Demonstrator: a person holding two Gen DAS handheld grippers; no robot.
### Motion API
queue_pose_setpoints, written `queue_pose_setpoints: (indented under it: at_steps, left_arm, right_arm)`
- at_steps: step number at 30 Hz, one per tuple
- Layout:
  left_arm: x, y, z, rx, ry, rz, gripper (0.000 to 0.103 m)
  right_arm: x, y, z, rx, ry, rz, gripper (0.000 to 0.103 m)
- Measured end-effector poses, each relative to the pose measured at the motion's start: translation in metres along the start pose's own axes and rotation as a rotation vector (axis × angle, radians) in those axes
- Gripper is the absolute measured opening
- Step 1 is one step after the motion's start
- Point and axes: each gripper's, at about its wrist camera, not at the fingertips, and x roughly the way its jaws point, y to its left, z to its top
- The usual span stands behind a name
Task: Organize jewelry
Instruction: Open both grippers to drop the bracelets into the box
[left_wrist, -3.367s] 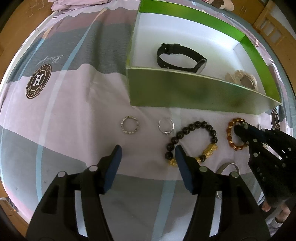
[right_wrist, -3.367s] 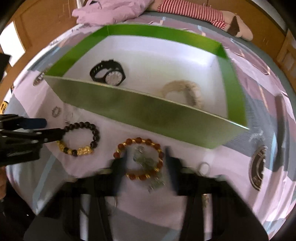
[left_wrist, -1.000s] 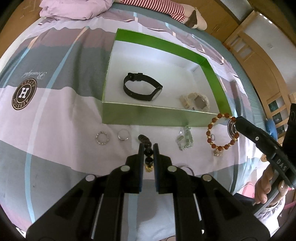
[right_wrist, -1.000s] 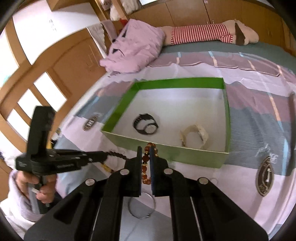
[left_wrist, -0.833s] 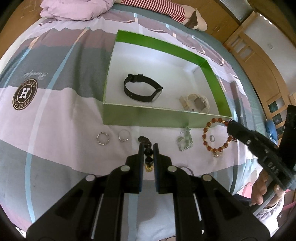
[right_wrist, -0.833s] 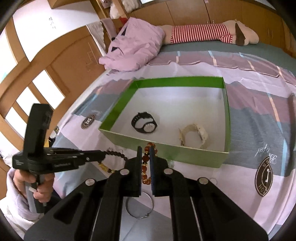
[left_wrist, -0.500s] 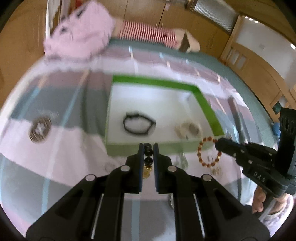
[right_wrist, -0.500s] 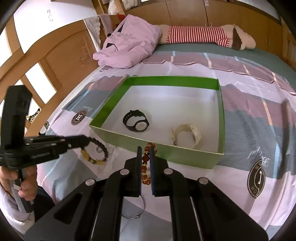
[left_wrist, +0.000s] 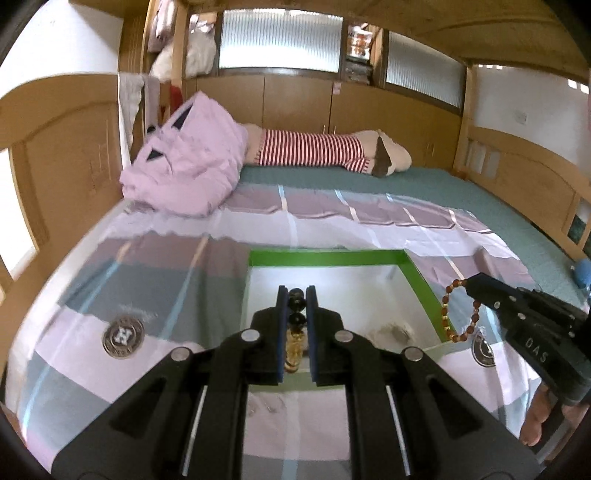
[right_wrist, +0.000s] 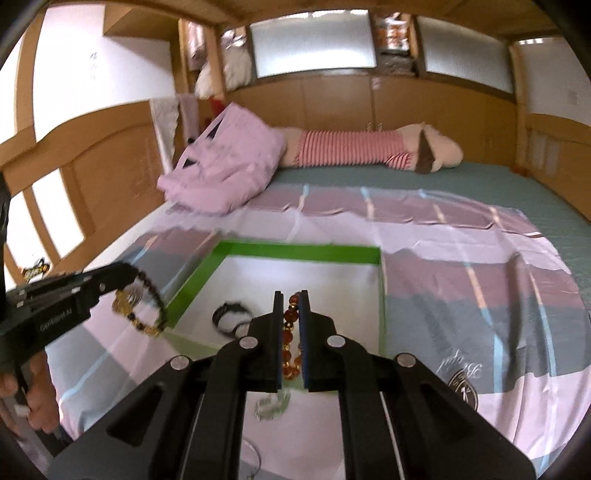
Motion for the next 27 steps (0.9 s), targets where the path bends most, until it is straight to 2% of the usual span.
queue_pose_setpoints:
  at_steps: [6, 18, 24, 27]
  left_arm:
    - [0.009, 0.001, 0.003, -0.024, 0.021, -0.019, 0.009]
    - [0.022, -0.002, -0.007, -0.020, 0.075, -0.023, 0.009]
    - [0.032, -0.004, -0.004, -0.003, 0.056, 0.039, 0.009]
    - [0.042, -0.004, 0.008, 0.001, 0.035, 0.071, 0.009]
  right_arm:
    - [0.004, -0.004, 0.013, 0.037, -0.025, -0.018, 0.007]
    - [0.026, 0.012, 0.007, 0.023, 0.043, -0.021, 0.007]
    - [0.027, 0.015, 0.006, 0.020, 0.051, -0.024, 0.007]
    - [0.032, 0.015, 0.008, 0.016, 0.053, -0.061, 0.007]
